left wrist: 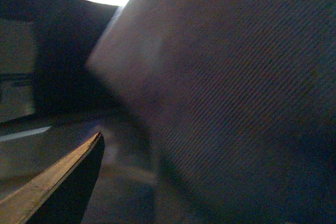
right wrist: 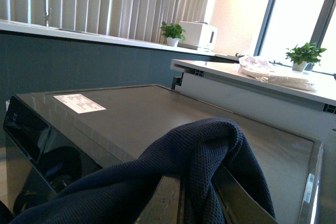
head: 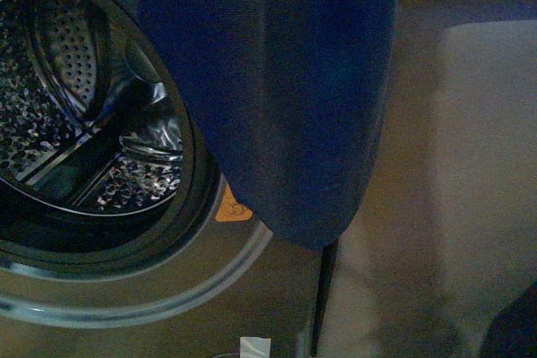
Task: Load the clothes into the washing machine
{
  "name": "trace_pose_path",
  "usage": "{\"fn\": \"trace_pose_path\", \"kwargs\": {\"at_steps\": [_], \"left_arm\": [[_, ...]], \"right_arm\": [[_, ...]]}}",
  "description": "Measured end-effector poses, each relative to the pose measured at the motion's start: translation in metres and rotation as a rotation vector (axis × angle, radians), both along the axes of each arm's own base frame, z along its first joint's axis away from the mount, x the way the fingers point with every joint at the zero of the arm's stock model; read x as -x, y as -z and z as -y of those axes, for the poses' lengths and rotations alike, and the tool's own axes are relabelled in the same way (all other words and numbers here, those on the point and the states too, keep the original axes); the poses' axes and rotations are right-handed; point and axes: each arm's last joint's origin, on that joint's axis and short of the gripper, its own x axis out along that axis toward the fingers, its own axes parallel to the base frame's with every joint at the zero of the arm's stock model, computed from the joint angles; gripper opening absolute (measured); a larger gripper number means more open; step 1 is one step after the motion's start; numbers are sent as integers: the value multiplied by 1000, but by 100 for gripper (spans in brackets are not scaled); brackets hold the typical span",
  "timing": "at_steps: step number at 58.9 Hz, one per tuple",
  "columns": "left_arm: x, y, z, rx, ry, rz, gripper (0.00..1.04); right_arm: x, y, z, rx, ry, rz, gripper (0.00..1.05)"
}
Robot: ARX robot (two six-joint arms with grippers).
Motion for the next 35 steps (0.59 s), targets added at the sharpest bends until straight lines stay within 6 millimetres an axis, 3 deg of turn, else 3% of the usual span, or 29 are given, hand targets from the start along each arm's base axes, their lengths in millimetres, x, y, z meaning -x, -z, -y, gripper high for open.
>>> {"fn": "trace_pose_path", "kwargs": {"at_steps": [12,22,35], "left_arm": [[-15,-1,50,-43,211,11,98],[-7,-6,90,-31,282,56,98],[-17,-13,117,-6,102,47,98]], "right_arm": [[0,0,0,0,0,0,5],[0,0,0,0,1,0,5],[0,0,0,0,3,0,5]]}}
